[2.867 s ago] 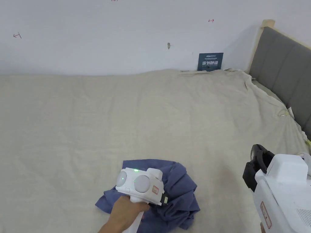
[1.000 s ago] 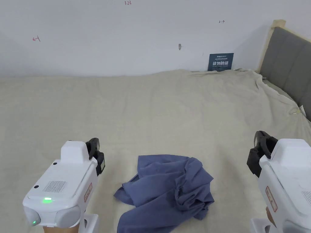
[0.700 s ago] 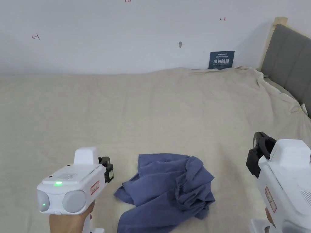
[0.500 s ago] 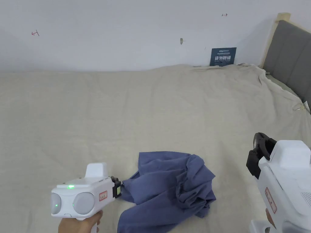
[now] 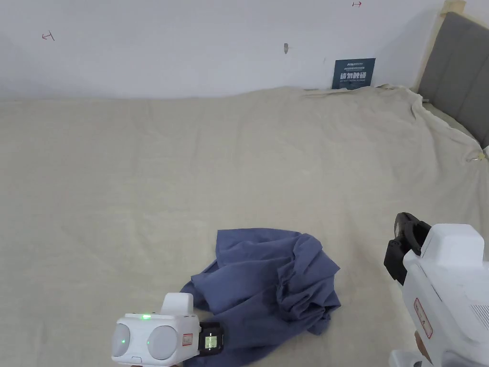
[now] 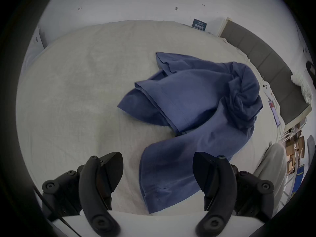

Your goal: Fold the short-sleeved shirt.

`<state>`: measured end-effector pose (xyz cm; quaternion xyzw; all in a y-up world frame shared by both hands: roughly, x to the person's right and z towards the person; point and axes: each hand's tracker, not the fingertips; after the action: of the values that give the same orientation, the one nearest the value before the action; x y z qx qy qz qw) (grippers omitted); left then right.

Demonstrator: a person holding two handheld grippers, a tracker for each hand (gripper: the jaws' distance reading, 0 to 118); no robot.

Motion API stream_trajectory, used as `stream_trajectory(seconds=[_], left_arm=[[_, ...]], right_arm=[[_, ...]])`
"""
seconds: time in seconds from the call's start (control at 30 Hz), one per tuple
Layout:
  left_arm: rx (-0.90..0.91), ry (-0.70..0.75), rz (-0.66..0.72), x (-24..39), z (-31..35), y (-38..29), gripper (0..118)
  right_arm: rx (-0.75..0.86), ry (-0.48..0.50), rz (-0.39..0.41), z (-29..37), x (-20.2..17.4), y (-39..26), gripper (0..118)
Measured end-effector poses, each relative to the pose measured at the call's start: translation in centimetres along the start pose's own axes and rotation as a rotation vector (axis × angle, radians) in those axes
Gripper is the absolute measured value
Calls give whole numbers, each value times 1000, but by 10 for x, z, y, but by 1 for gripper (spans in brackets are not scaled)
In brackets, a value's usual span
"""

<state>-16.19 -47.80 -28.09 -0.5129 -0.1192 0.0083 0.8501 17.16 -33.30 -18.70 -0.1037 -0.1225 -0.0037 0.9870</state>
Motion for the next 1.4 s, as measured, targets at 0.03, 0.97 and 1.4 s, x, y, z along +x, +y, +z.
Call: stream_trajectory(seconds=[0.03, 0.97, 1.4], left_arm=[[-2, 0, -5, 3, -2, -1, 71], [159, -72, -80, 3, 47, 12, 1], [150, -80, -43, -5, 39, 14, 1]], right_arm=[[-3, 0, -1, -1, 0, -1, 1], [-477, 154, -163, -146, -17, -56, 103], [-709, 209, -221, -184, -30, -104, 60]])
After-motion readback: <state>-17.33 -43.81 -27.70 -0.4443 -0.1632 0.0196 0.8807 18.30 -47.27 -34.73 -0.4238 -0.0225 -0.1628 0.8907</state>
